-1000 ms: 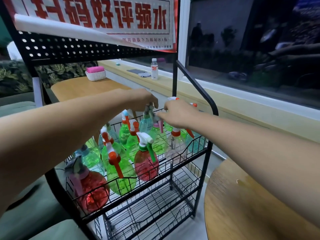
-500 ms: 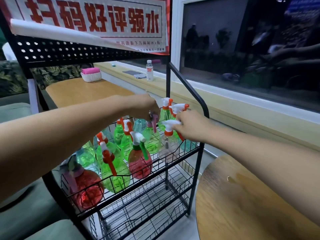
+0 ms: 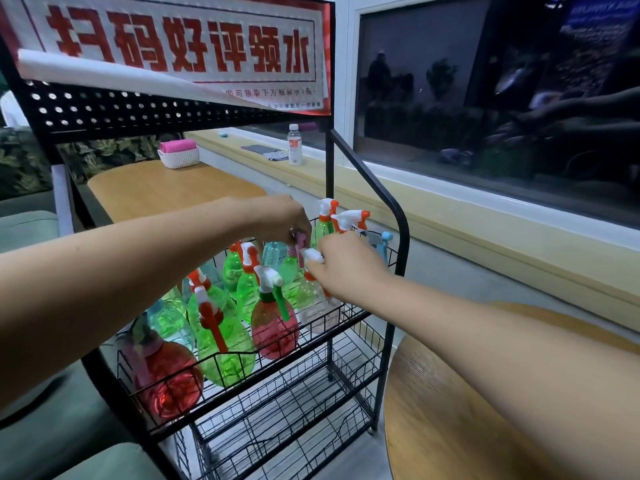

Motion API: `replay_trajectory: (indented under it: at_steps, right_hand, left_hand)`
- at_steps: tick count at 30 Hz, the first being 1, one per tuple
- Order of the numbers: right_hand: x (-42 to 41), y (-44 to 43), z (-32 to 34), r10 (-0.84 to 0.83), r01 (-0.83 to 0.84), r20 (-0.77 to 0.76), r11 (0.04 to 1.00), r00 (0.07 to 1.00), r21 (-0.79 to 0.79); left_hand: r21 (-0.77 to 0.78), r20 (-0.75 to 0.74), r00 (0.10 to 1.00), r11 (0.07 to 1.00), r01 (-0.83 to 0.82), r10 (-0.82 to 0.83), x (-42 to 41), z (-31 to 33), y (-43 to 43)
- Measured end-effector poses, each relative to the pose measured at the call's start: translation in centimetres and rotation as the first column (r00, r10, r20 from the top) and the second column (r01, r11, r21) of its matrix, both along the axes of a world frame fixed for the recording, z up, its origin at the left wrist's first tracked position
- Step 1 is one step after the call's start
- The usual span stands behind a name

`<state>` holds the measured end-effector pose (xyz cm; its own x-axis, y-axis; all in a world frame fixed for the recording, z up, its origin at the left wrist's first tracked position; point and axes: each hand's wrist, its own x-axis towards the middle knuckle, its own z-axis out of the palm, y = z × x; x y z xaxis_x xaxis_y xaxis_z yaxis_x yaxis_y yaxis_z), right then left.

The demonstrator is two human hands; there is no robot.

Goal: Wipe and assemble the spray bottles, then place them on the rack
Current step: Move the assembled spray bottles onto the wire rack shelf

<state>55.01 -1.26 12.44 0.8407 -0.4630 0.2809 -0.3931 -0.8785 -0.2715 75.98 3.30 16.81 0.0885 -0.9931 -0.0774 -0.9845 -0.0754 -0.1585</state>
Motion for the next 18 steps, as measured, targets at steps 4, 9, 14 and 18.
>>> replay_trajectory:
  at_steps: [4,9,14,18]
  right_hand:
    - [0.1,1.0,-0.6,-0.039,0.038,0.046,0.999,0.998,0.014]
    - [-0.7,0.7,-0.7,-0.024,0.022,0.053,0.999,0.998,0.03]
    - [-2.1,-1.6,0.3,-0.051,0.052,0.093,0.999,0.994,-0.01]
    - [-3.0,-4.9,1.0,-0.084,0.097,0.215,0.994,0.973,-0.053]
  left_hand:
    - [0.008,0.009,1.0,1.0,-0.023,0.023,-0.1,-0.1,-0.1]
    - [0.047,-0.01,0.999,0.998,-0.034,0.034,-0.7,0.3,-0.1]
    - [0.055,-0.116,0.992,0.997,-0.052,0.058,-0.8,1.9,-0.3]
    - [0.031,-0.141,0.988,0.998,-0.06,0.064,-0.7,3.3,-1.6]
